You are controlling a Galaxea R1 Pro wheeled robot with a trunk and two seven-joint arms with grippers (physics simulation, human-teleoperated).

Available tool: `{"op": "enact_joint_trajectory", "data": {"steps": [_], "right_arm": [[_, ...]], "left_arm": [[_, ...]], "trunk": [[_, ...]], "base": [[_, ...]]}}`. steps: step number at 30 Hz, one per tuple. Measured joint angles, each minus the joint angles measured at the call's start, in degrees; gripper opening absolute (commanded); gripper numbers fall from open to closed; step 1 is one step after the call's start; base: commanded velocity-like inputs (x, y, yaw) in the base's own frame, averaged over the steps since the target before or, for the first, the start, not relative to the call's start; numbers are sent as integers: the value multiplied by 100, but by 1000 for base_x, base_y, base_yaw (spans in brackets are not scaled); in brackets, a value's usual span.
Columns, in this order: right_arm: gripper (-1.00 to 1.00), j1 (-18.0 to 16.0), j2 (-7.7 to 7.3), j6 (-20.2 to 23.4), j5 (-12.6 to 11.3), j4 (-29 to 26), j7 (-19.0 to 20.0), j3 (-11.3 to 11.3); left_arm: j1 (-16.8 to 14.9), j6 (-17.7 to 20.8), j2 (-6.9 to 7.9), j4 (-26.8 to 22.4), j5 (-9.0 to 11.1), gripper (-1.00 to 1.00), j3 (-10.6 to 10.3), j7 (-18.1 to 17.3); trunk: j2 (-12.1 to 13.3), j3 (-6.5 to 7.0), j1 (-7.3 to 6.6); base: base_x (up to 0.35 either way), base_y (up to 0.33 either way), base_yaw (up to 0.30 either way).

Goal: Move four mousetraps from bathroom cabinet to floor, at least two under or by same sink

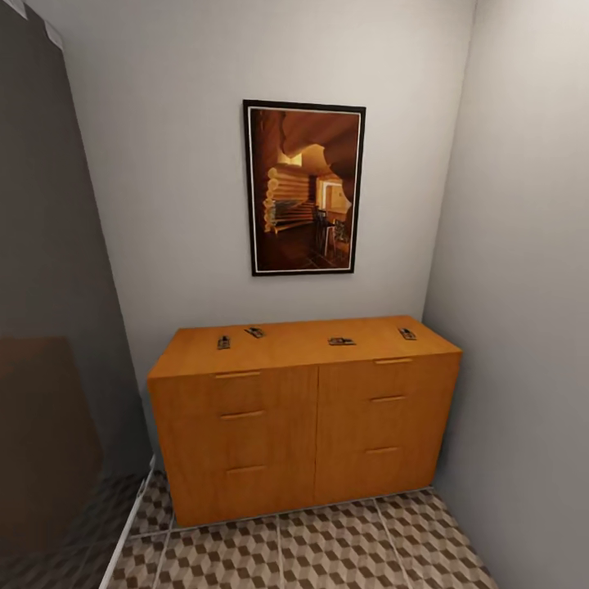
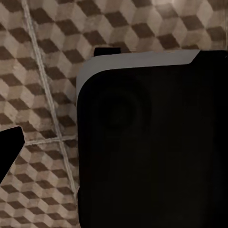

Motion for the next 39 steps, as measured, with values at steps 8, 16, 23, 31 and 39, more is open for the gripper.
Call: {"op": "enact_joint_trajectory", "data": {"steps": [8,16,23,31,39], "right_arm": [[100,0,-1,0,0,0,0,3],[100,0,-1,0,0,0,0,4],[100,1,0,0,0,0,0,5],[100,0,0,0,0,0,0,6],[100,0,0,0,0,0,0,5]], "left_arm": [[0,2,0,-1,0,100,0,-1],[0,-4,0,-1,0,100,0,-1],[0,-17,0,-1,1,100,0,-1],[0,-21,0,-2,6,100,0,-1],[0,-26,0,-2,7,100,0,-1]], "trunk": [[0,0,0],[0,0,0],[0,0,0],[0,0,2],[1,0,2]], "base": [[274,-197,0],[277,-200,0],[266,-192,0],[145,-103,0],[31,-22,0]]}}
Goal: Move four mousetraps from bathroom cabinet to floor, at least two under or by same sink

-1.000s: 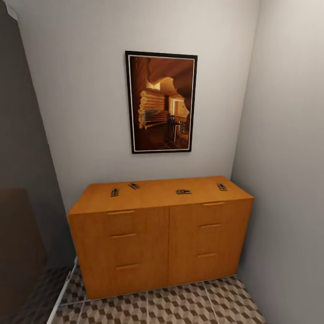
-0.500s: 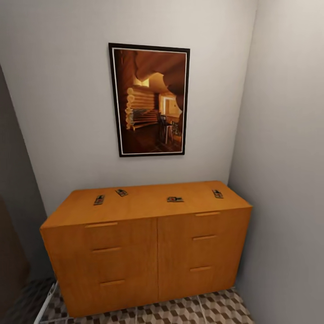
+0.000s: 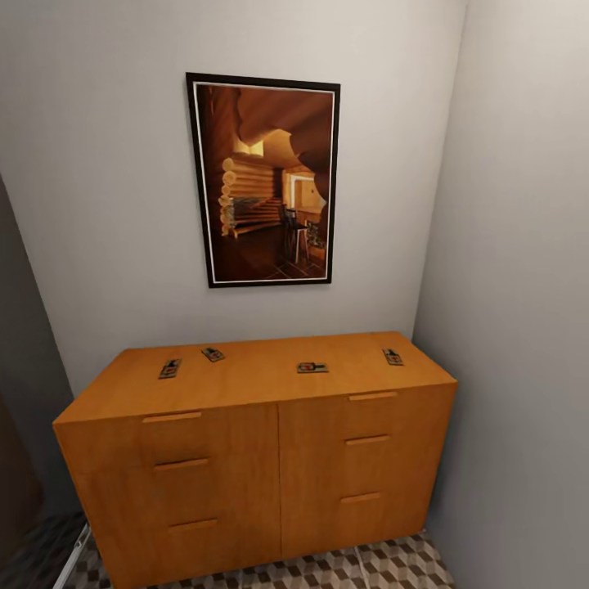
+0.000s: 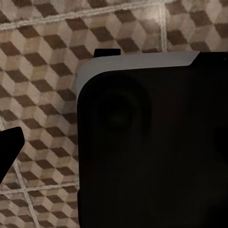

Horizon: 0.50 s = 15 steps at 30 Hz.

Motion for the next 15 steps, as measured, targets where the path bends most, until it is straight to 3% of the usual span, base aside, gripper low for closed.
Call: {"op": "enact_joint_trajectory", "data": {"steps": [15], "right_arm": [[100,1,-2,-3,0,0,0,-5]], "left_arm": [[0,-3,0,0,0,100,0,0]], "trunk": [[0,0,0]], "base": [[4,-3,17]]}}
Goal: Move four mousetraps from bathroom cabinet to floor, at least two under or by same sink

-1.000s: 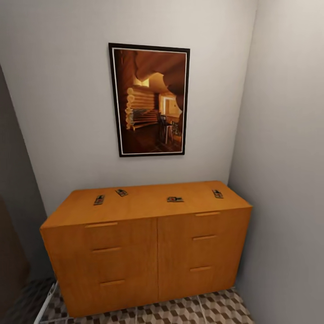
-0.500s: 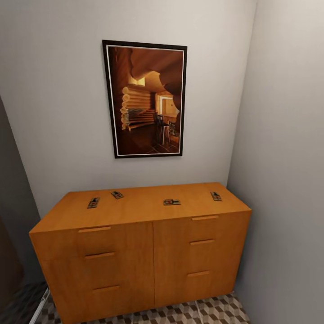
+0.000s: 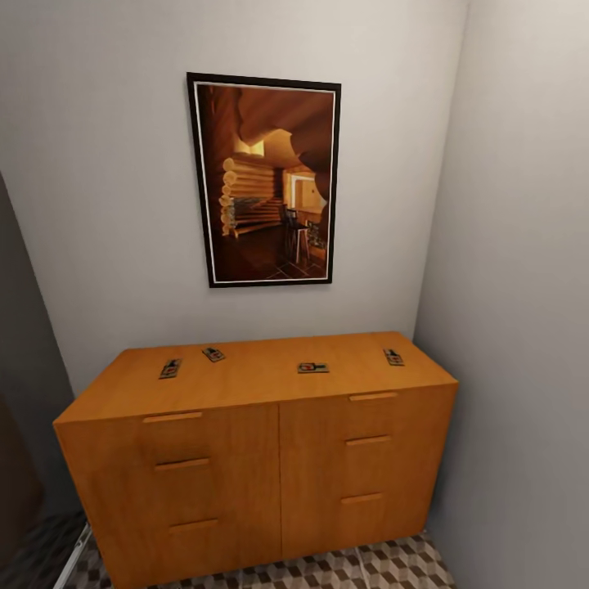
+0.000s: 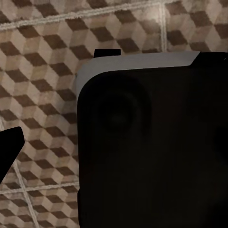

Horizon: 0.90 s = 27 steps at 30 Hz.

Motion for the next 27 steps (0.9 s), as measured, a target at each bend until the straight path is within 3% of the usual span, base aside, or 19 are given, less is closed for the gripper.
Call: {"op": "enact_joint_trajectory", "data": {"steps": [11,27], "right_arm": [[100,0,-5,-1,0,0,0,-1],[100,0,-8,3,0,0,0,3]], "left_arm": [[0,0,0,0,0,100,6,0],[0,0,0,0,0,100,8,0]], "trunk": [[0,0,0],[0,0,0]], "base": [[0,0,146],[0,0,20]]}}
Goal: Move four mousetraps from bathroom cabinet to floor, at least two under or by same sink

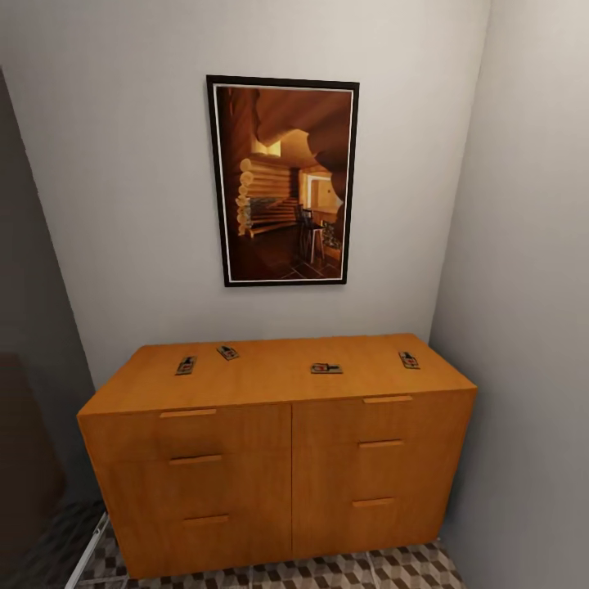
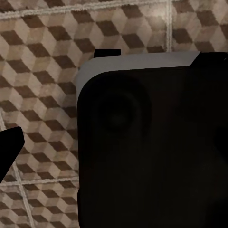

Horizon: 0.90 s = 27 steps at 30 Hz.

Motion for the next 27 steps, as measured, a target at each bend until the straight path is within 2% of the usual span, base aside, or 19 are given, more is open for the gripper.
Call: {"op": "enact_joint_trajectory", "data": {"steps": [27], "right_arm": [[100,-1,7,0,0,0,0,2]], "left_arm": [[0,0,0,9,0,100,0,3]], "trunk": [[0,0,0]], "base": [[0,0,0]]}}
